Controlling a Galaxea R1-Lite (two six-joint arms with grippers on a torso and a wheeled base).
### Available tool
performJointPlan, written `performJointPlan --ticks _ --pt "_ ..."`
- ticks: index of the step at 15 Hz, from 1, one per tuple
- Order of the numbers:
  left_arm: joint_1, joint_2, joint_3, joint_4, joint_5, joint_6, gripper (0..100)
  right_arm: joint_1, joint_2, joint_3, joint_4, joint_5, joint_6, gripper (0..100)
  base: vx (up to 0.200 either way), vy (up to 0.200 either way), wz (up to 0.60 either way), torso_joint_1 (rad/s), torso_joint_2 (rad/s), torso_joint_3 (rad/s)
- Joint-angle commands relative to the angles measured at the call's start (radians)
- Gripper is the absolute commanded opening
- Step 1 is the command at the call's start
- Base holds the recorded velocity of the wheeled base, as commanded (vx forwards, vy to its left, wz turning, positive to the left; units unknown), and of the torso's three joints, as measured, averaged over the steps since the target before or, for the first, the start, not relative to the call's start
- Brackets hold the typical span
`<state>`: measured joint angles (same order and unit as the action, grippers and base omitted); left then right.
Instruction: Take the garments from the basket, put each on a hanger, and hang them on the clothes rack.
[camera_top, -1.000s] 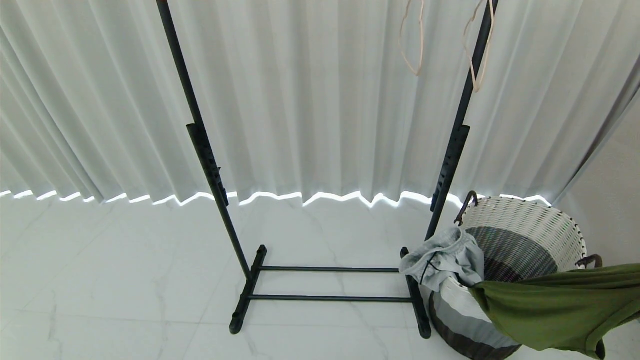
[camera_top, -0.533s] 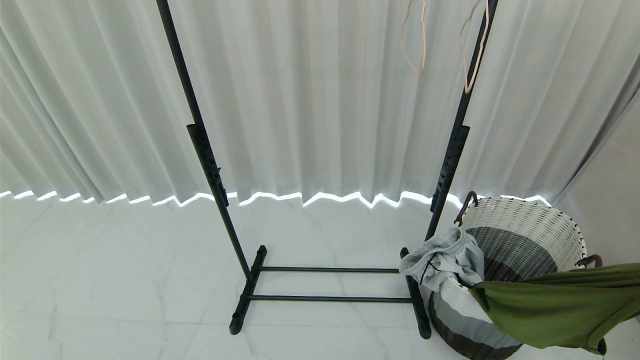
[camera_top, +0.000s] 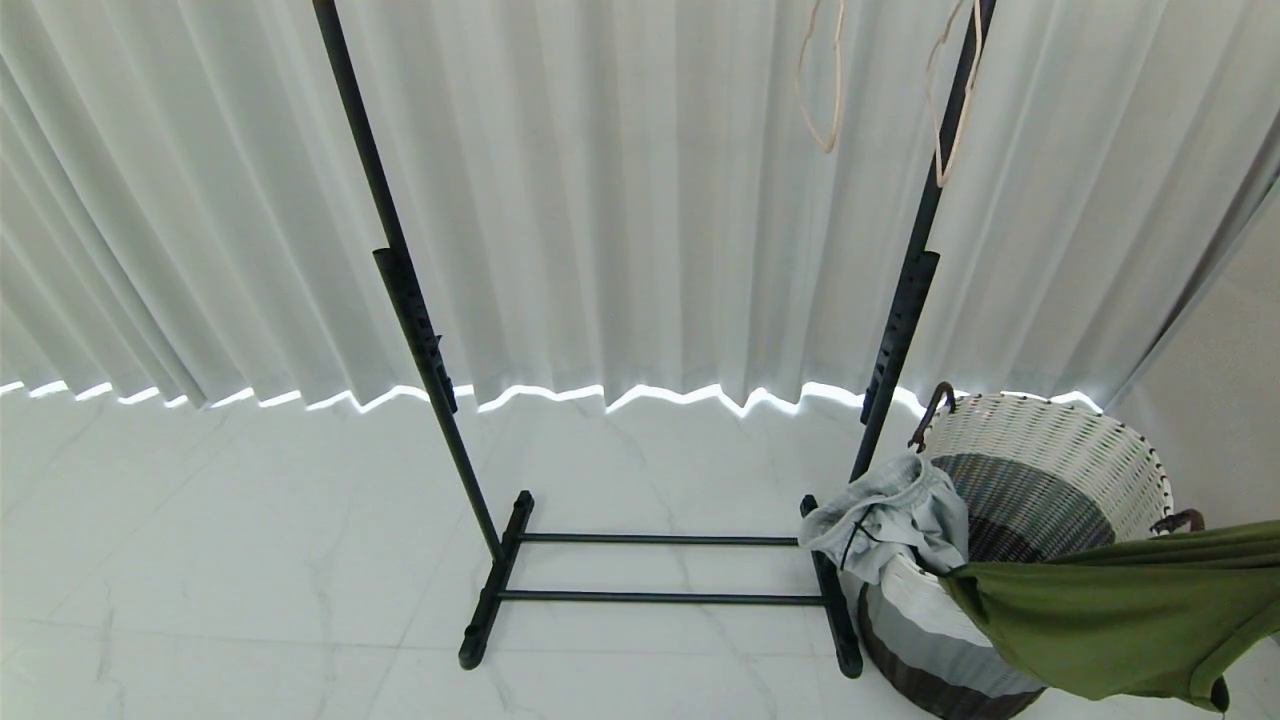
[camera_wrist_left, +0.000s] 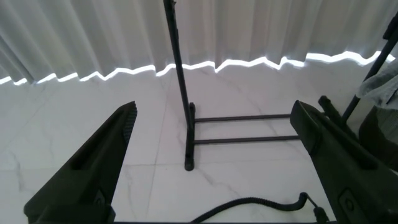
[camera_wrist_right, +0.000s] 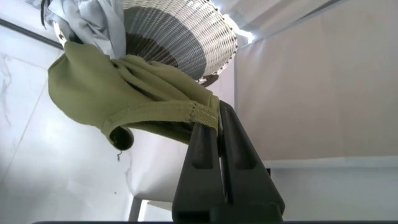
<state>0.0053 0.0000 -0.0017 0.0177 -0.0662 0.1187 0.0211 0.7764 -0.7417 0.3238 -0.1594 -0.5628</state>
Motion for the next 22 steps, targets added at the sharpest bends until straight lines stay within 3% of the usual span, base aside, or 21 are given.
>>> performJointPlan --ticks 1,5,7,11,15,17,19,20,22 --pt "0.001 0.002 0.000 0.001 -0.001 0.002 100 0.000 -0.009 0.001 0.000 0.000 0.000 0 0.000 0.000 0.00 0.000 0.00 0.000" --pt "0.001 0.002 0.000 0.001 0.000 0.001 100 0.026 -0.009 -0.004 -0.002 0.000 0.000 0 -0.200 0.000 0.00 0.013 0.00 -0.002" --pt "0.001 0.000 0.000 0.001 0.000 -0.001 100 0.079 -0.008 -0.008 -0.002 0.000 0.000 0 -0.200 0.000 0.00 -0.005 0.00 0.007" --pt "0.001 0.002 0.000 0.001 0.000 -0.002 100 0.192 0.017 -0.036 -0.002 0.001 0.001 0 0.000 0.000 0.00 0.000 0.00 0.000" --pt "0.001 0.000 0.002 -0.001 0.000 0.001 100 0.548 0.101 -0.151 -0.002 0.003 0.136 0 0.000 0.000 0.00 0.000 0.00 0.000" --pt "-0.001 0.000 0.002 -0.004 -0.006 -0.034 100 0.695 0.144 -0.217 -0.002 0.001 0.210 0 0.000 0.000 0.00 0.000 0.00 0.000" --pt "-0.016 0.051 -0.104 -0.027 -0.037 -0.083 100 0.761 0.185 -0.288 0.004 0.001 0.238 0 0.000 0.000 0.00 0.000 0.00 0.000" --pt "-0.067 0.210 -0.267 -0.047 -0.043 -0.129 100 0.789 0.219 -0.357 0.029 0.003 0.267 0 0.000 0.000 0.00 0.000 0.00 0.000" --pt "-0.091 0.399 -0.419 -0.051 -0.084 -0.087 100 0.861 0.265 -0.426 0.040 0.004 0.328 0 0.000 0.000 0.00 0.000 0.00 0.000"
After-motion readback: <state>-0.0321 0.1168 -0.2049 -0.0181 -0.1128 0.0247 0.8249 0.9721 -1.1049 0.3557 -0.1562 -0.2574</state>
